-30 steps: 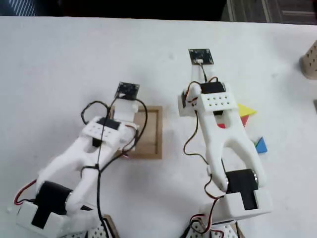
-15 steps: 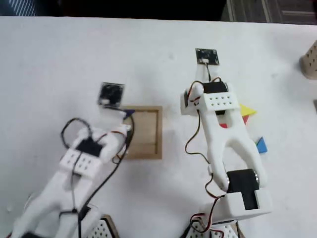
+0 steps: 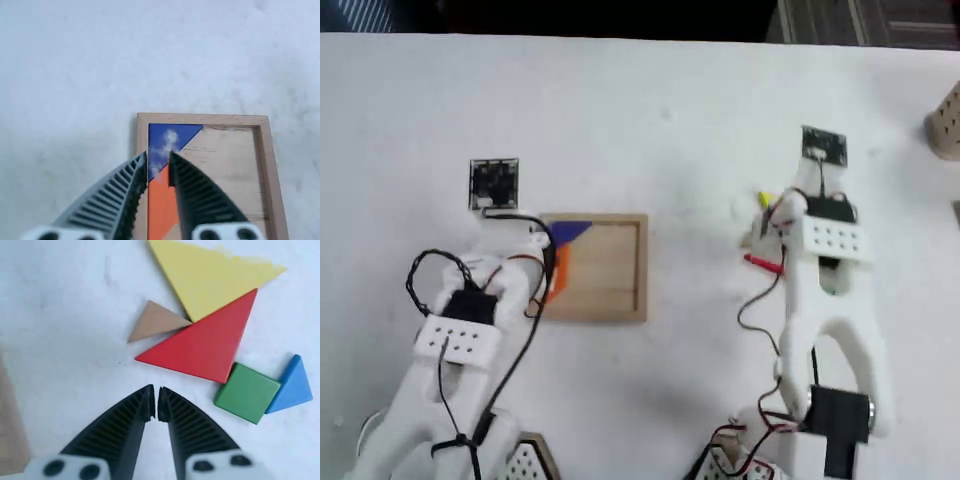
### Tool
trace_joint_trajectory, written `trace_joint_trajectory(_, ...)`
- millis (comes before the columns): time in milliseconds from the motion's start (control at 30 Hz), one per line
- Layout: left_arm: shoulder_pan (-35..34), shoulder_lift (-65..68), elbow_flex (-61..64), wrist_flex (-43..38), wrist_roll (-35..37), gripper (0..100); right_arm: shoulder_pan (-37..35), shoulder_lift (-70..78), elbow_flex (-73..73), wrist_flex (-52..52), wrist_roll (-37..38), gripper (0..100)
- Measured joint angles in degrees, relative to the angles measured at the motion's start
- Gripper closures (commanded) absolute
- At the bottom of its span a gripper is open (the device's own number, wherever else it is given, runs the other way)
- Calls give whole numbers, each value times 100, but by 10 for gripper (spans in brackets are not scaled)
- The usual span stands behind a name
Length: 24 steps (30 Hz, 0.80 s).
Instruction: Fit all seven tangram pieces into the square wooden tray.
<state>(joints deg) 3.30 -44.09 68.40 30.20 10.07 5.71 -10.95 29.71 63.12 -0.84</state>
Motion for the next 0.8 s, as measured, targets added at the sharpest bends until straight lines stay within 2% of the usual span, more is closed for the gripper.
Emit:
trace_joint_trajectory(100, 0, 0, 0, 0, 0, 709, 229, -334, 677, -369, 325, 894)
trace_joint_trajectory(233, -44, 0, 0, 0, 0, 768, 378, -651, 1363, -721, 747, 812)
trace_joint_trajectory(367, -281, 0, 0, 0, 0, 826, 404, -712, 1477, -809, 914, 812)
trace_joint_trajectory(500, -396, 273, -53, 0, 0, 841, 396, -712, 1486, -818, 914, 812)
trace_joint_trajectory(667, -527, 1477, -642, 0, -404, 842, 334, -712, 1512, -818, 985, 811)
trace_joint_trajectory(800, -563, 2382, -1108, 0, -536, 842, 290, -712, 1679, -905, 1521, 811)
